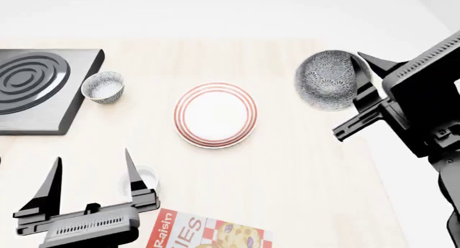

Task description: Pick the akita bowl next to the cookies box and place it on the plate.

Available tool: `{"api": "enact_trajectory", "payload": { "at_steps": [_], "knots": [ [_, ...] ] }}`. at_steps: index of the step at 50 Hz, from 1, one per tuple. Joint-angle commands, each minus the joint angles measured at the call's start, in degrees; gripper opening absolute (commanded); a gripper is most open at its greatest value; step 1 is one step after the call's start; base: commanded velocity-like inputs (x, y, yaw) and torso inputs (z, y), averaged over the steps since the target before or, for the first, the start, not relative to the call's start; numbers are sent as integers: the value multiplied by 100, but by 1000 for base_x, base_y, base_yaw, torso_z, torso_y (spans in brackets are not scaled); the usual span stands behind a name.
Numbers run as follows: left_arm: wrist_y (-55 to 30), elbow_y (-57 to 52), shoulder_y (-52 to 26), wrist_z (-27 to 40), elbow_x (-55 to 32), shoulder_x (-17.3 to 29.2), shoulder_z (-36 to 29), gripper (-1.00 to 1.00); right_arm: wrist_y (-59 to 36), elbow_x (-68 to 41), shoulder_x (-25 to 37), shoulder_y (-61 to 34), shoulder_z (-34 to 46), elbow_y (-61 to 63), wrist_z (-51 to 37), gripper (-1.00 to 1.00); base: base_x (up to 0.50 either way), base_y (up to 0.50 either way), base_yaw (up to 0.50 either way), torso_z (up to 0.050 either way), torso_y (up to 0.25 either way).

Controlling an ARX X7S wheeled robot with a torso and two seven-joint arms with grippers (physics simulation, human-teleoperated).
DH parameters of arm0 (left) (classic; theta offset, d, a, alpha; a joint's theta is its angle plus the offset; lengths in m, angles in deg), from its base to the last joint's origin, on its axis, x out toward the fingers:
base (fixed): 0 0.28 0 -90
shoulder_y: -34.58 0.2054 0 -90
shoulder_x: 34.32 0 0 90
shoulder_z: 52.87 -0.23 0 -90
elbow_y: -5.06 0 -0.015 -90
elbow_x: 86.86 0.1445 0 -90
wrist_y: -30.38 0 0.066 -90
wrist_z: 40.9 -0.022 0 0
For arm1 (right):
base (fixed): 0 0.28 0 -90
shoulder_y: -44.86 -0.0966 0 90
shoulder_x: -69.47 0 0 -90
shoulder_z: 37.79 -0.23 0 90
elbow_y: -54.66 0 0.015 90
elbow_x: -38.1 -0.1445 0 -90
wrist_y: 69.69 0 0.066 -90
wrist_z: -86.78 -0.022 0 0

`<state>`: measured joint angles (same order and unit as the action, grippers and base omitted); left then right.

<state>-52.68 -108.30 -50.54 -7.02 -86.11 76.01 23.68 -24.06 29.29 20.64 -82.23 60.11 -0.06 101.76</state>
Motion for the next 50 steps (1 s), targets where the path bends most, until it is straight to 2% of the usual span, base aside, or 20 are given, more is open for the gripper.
{"api": "enact_trajectory", "payload": {
  "at_steps": [1, 3, 4, 8, 10, 12, 14, 15, 18, 28, 34, 38, 42, 45, 50],
  "knots": [
    [97, -16, 41, -112, 60, -91, 88, 100, 277, 1248, -2082, -2147, 964, -1629, 506, -100, 0, 0, 0, 0, 0],
    [88, -40, 46, -108, 60, -85, 90, 100, 451, 1220, -2280, -2387, 1015, -2023, 457, -100, 0, 0, 0, 0, 0],
    [86, -40, 43, -107, 60, -83, 89, 100, 61, 979, -2664, -2696, 777, -2433, 407, -100, 0, 0, 0, 0, 0],
    [105, 17, 11, -115, 45, -84, 73, 100, 29, 721, -2999, -2915, 855, -2944, 583, -100, 0, 0, 0, 0, 0],
    [98, 35, 1, -118, 34, -86, 65, 100, -350, 498, -3329, -3138, 743, -3313, 605, -100, 0, 0, 0, 0, 0],
    [101, 36, 8, -118, 34, -84, 55, 100, -864, 168, -3814, -3465, 181, -3909, 375, -100, 0, 0, 0, 0, 0],
    [101, 31, 11, -115, 34, -82, 51, 100, -955, -74, -3995, -3650, -135, -4324, 322, -100, 0, 0, 0, 0, 0],
    [99, 29, 14, -114, 30, -80, 50, 100, -1159, -549, -4103, -3863, -432, -4791, 159, -100, 0, 0, 0, 0, 0],
    [109, 96, -13, -115, 28, -94, 25, 100, -1303, -1576, -4106, -4302, -605, -6013, -591, -100, 0, 0, 0, 0, 0],
    [161, 172, -13, -133, 0, -98, -39, 100, -487, -3197, -4102, -5009, -1031, -8578, -1467, -100, 0, 0, 0, 0, 0],
    [193, 208, -5, -147, 37, -110, -120, 100, -230, -3976, -4107, -4958, 37, -9360, -1684, -100, 0, 0, 0, 0, 0],
    [196, 190, 1, -137, 14, -92, -99, 100, 306, -5067, -4115, -4892, 1412, -10187, -1552, -100, 0, 0, 0, 0, 0],
    [205, 203, -6, -134, 6, -89, -106, 100, 752, -6159, -4115, -4750, 2646, -10495, -1513, -100, 0, 0, 0, 0, 0],
    [205, 194, -3, -134, 2, -84, -113, 100, 975, -6549, -4113, -4664, 3370, -10381, -1394, -100, 0, 0, 0, 0, 0],
    [204, 199, -10, -134, -4, -80, -123, 100, 1204, -7004, -4112, -4616, 3989, -10336, -1371, -100, 0, 0, 0, 0, 0]
  ]
}}
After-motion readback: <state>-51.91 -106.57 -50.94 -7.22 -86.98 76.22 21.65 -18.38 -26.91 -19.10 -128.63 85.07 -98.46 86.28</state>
